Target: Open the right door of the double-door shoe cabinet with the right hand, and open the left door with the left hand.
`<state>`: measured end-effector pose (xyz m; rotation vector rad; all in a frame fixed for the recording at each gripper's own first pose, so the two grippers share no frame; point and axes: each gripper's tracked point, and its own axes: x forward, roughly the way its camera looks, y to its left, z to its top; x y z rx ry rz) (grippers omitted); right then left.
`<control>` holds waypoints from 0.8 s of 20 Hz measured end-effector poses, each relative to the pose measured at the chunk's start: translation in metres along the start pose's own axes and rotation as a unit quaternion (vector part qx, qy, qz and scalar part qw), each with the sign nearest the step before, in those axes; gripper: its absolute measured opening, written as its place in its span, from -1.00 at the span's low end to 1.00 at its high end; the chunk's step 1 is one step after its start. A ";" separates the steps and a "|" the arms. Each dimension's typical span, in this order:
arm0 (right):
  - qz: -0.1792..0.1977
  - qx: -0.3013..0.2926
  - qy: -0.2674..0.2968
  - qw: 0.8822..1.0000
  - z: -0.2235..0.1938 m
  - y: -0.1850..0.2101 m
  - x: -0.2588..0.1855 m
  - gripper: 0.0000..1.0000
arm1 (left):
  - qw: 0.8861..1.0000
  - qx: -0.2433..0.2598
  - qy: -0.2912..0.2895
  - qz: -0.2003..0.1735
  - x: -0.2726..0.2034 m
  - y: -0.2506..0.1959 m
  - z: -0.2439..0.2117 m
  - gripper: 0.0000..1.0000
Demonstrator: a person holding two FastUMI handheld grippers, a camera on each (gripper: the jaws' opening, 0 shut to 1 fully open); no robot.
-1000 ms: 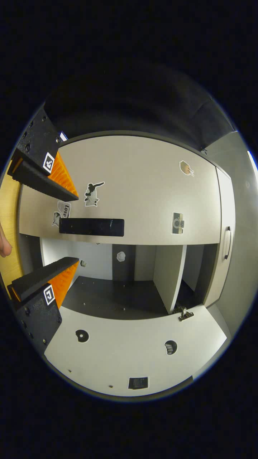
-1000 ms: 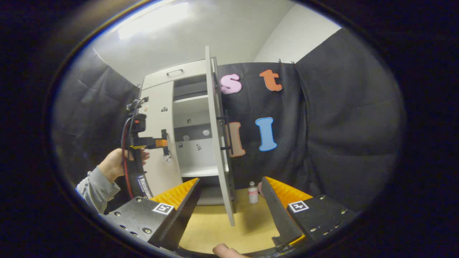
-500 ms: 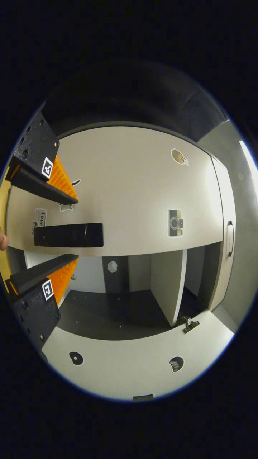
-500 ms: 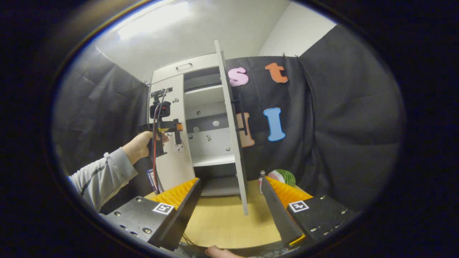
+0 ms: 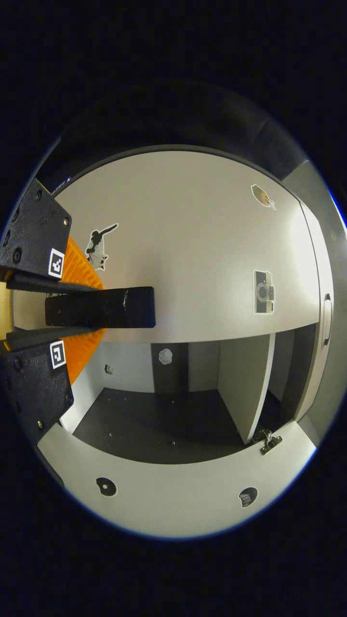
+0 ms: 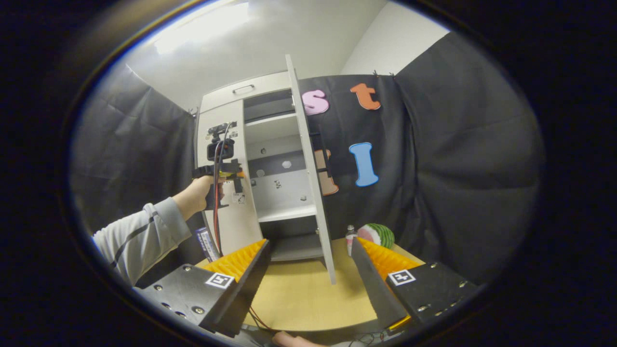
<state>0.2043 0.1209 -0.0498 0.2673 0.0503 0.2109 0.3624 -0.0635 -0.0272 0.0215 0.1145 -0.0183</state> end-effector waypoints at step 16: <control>0.017 -0.036 -0.013 0.999 0.007 0.013 -0.015 1.00 | 0.998 -0.018 0.025 -0.046 -0.076 0.018 -0.006 -0.51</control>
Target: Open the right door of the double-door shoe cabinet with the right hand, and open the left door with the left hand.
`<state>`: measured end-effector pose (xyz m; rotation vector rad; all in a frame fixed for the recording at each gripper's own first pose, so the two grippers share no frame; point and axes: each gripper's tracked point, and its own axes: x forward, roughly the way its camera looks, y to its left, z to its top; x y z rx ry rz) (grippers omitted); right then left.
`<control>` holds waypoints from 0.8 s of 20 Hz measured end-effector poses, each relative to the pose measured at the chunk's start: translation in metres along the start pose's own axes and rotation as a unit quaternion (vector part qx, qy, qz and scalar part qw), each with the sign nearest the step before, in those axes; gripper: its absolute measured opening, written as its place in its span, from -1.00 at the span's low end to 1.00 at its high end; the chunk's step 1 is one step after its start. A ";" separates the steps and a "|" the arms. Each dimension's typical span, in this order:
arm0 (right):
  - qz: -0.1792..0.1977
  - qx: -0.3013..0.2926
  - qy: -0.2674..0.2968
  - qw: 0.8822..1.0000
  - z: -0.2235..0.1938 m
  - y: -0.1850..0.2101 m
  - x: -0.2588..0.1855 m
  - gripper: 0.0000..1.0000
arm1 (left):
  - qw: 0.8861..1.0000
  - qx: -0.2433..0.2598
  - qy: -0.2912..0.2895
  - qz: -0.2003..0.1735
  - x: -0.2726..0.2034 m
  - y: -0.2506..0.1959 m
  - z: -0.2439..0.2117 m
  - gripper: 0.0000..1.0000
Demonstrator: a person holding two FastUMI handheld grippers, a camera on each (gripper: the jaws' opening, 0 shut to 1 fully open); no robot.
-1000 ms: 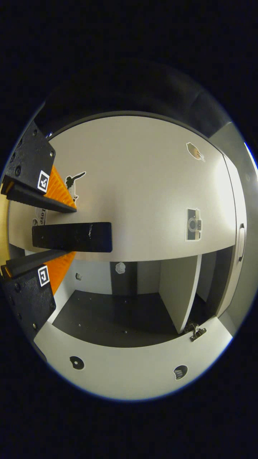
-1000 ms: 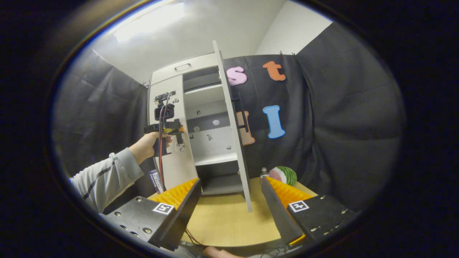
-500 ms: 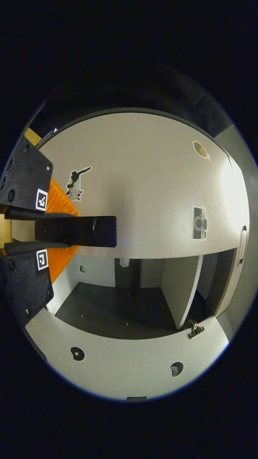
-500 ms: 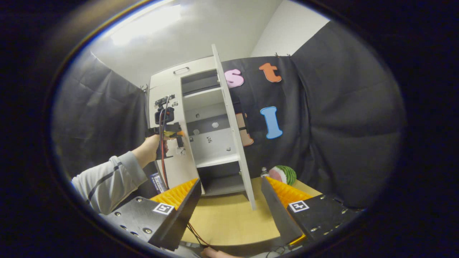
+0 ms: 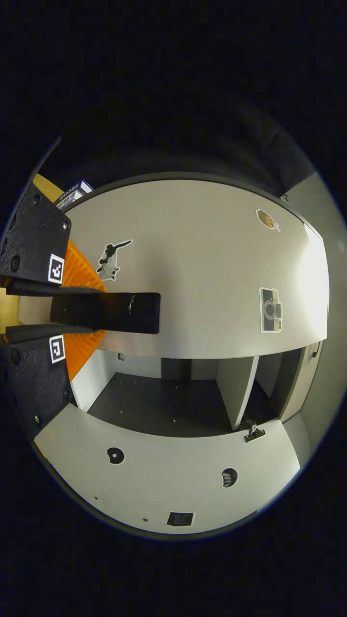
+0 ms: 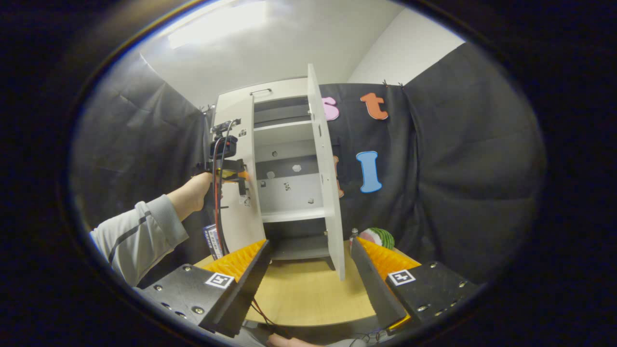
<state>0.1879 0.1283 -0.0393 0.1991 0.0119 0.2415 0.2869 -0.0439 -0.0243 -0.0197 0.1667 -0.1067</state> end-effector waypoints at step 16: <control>0.022 -0.015 -0.009 1.000 0.004 0.021 -0.007 1.00 | 1.000 0.018 -0.001 -0.013 -0.086 0.050 -0.004 -0.55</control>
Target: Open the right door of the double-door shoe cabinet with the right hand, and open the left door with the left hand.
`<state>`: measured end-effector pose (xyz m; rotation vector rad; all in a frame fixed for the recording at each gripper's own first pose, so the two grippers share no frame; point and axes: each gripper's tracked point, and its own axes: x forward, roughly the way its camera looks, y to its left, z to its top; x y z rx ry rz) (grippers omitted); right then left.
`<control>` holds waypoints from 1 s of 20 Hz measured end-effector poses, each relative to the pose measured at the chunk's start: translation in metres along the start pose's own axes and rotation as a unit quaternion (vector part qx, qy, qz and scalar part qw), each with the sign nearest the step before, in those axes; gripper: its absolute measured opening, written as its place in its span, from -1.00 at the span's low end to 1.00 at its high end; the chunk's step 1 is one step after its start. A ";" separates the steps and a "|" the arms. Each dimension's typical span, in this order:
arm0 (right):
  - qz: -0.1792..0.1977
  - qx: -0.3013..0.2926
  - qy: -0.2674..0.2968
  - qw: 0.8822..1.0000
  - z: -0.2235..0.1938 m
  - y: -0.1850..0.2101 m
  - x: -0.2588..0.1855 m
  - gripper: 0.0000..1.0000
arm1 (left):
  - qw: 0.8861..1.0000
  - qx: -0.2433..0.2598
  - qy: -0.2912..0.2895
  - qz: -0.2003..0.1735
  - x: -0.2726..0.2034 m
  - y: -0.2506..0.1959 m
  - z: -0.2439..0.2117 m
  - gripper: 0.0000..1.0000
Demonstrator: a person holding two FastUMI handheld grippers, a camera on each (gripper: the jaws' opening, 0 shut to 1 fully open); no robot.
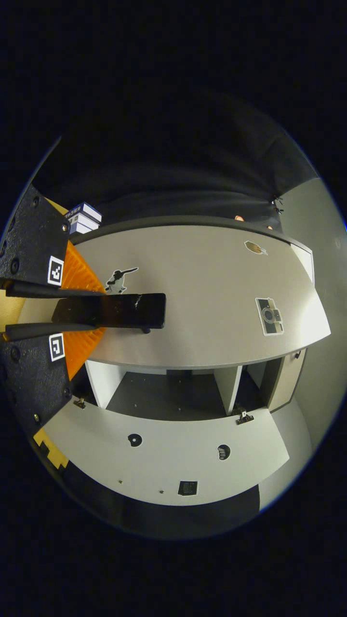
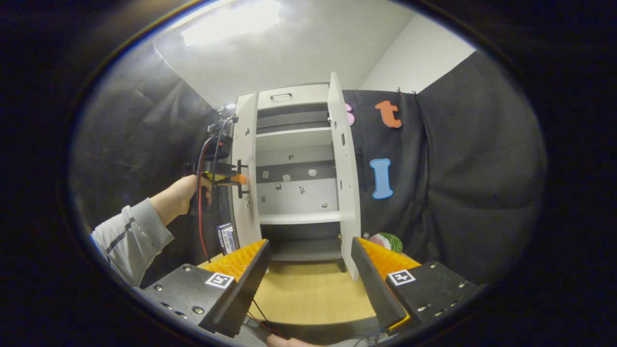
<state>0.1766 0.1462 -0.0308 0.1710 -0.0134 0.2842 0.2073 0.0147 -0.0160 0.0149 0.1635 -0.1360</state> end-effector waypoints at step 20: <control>0.004 0.011 0.000 1.000 -0.003 0.013 0.005 0.94 | 0.996 -0.005 -0.018 0.083 -0.058 0.145 -0.002 -0.99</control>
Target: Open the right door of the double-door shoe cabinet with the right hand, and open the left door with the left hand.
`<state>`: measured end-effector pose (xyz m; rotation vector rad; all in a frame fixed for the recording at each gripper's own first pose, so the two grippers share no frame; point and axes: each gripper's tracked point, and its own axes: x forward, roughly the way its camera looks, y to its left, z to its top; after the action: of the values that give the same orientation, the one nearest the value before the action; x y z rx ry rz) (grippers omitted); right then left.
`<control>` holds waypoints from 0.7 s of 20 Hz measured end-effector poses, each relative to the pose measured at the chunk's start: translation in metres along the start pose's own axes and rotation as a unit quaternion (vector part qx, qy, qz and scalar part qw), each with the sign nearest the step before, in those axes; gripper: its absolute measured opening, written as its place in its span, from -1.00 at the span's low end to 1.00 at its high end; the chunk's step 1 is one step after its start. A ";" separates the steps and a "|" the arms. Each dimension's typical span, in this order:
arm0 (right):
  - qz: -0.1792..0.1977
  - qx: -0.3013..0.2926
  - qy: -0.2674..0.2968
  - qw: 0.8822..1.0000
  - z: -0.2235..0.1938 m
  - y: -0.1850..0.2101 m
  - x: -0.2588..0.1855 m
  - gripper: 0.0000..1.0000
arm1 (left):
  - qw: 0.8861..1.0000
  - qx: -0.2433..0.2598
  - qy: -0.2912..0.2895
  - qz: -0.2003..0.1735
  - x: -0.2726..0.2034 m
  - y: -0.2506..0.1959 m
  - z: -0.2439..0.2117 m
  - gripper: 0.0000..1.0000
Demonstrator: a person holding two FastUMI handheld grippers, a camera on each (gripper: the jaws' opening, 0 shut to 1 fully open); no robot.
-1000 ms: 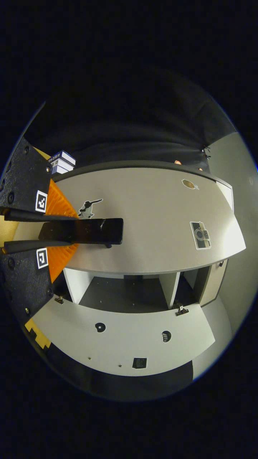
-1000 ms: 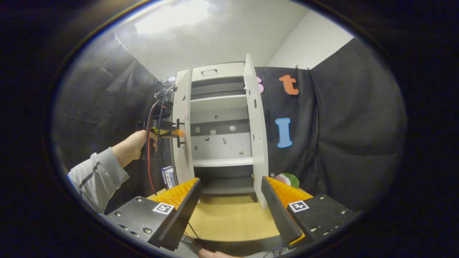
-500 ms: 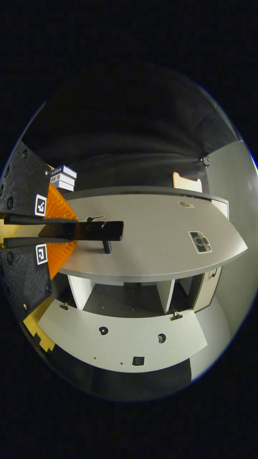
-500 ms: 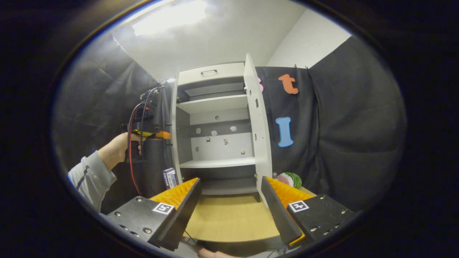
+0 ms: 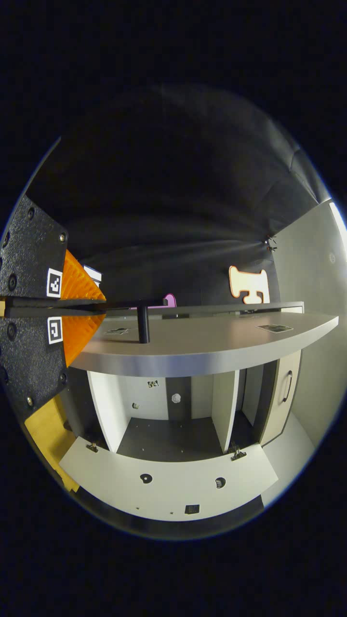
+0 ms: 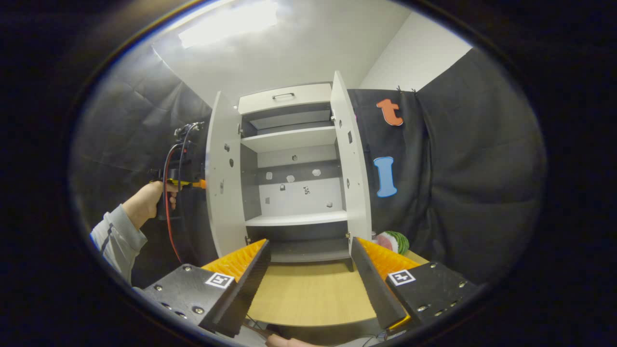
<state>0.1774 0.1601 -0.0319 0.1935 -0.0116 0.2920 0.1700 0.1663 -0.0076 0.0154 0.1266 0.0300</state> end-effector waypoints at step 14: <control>0.012 -0.003 0.009 1.000 -0.004 0.004 0.001 0.99 | 1.000 0.014 -0.002 -0.023 -0.008 0.006 -0.012 -0.99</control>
<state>0.1772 0.1650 -0.0346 0.1852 0.0031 0.3184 0.1608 0.1720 -0.0180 0.0397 0.1234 -0.0169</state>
